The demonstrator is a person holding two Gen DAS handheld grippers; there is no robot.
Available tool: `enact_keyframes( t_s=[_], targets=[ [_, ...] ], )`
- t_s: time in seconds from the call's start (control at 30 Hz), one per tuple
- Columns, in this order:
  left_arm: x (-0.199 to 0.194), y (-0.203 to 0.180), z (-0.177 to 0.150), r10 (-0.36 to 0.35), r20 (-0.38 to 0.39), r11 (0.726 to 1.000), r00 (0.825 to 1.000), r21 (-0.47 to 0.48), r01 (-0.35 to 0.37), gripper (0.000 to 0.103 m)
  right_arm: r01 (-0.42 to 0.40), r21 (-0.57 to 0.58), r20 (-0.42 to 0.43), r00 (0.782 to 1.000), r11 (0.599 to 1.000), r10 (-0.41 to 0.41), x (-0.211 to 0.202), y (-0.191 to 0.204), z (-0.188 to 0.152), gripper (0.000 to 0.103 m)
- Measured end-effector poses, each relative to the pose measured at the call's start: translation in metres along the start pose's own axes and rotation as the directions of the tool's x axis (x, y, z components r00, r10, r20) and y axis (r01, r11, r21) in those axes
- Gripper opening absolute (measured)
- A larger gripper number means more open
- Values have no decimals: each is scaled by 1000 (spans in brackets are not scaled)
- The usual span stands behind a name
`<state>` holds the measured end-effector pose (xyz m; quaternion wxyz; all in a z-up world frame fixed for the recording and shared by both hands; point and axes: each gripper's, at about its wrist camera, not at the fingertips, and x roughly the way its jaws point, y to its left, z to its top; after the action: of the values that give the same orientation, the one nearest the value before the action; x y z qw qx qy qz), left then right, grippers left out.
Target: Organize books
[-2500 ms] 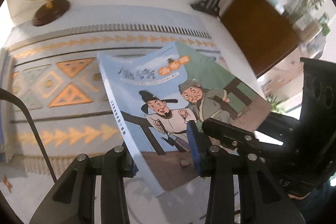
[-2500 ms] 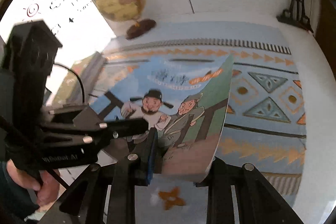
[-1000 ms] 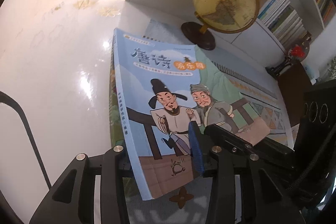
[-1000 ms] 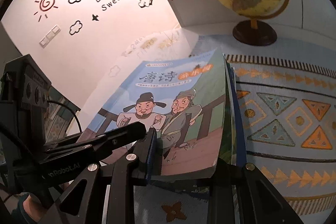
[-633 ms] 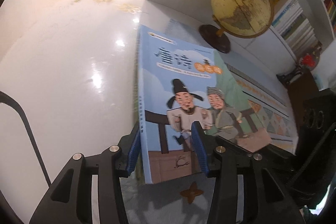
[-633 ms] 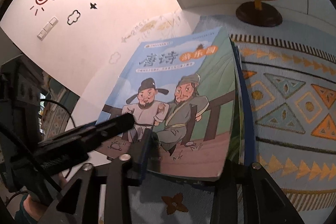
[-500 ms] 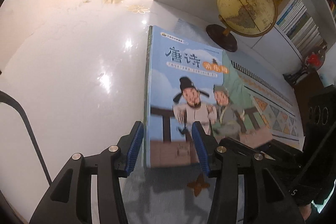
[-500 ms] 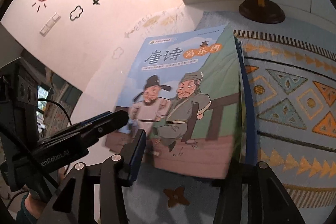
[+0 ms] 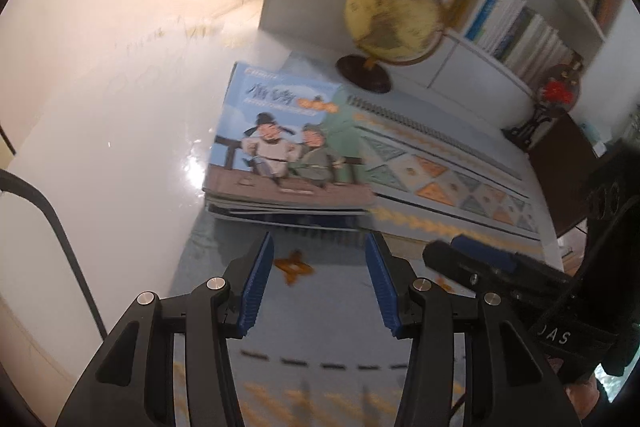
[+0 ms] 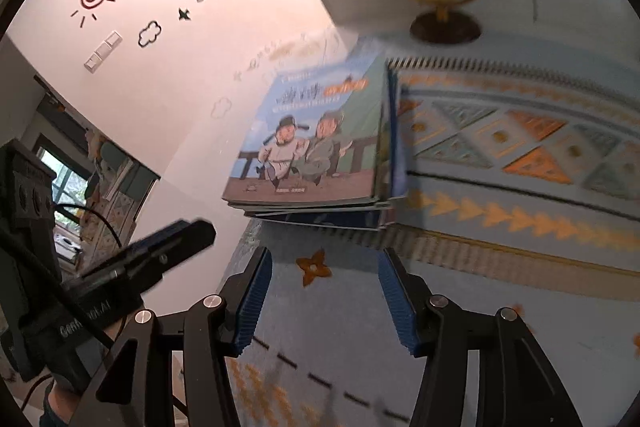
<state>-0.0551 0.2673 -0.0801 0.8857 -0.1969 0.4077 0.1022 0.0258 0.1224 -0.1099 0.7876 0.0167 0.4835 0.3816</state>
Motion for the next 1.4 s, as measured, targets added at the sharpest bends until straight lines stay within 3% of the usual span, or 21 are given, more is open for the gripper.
enact_keyframes(
  t_s=[0.1,0.2,0.23,0.3,0.37,0.63,0.87,1.2,1.27,1.33,1.4],
  targets=[
    [-30,-23,-10,21,52,999,998,26,-23,46,157,-67,79,985,985,-151,-38,15,-7,55],
    [-54,-38,-18,33,105,999,994,13,-34,51,247,-144,167,960,958,-223,-75,35,-16,59],
    [-61,-41,-19,45,124,999,991,4,-46,57,260,-150,187,955,954,-231,-84,39,-19,66],
    [-74,-44,-24,68,171,998,983,-16,-67,69,292,-146,237,938,945,-253,-105,43,-25,68],
    [-83,-43,-27,72,197,997,978,-33,-67,74,287,-140,255,935,948,-246,-118,43,-30,70],
    [-95,-55,-40,144,215,990,966,-37,-139,74,308,-191,261,931,932,-254,-127,60,-54,71],
    [-80,-42,-37,193,175,981,966,-59,-185,75,301,-194,221,941,933,-258,-109,62,-52,71],
    [-56,-23,-15,170,151,985,974,-24,-168,75,314,-157,173,942,936,-287,-75,61,-29,71],
    [-49,-18,-8,159,140,987,977,-14,-159,78,321,-137,164,940,937,-298,-69,60,-22,71],
    [-43,-14,-1,149,130,989,980,-11,-149,88,323,-121,158,940,939,-303,-64,59,-17,71],
    [-37,-12,5,135,133,991,982,3,-137,88,325,-98,149,939,941,-309,-57,55,-11,71]
  ],
)
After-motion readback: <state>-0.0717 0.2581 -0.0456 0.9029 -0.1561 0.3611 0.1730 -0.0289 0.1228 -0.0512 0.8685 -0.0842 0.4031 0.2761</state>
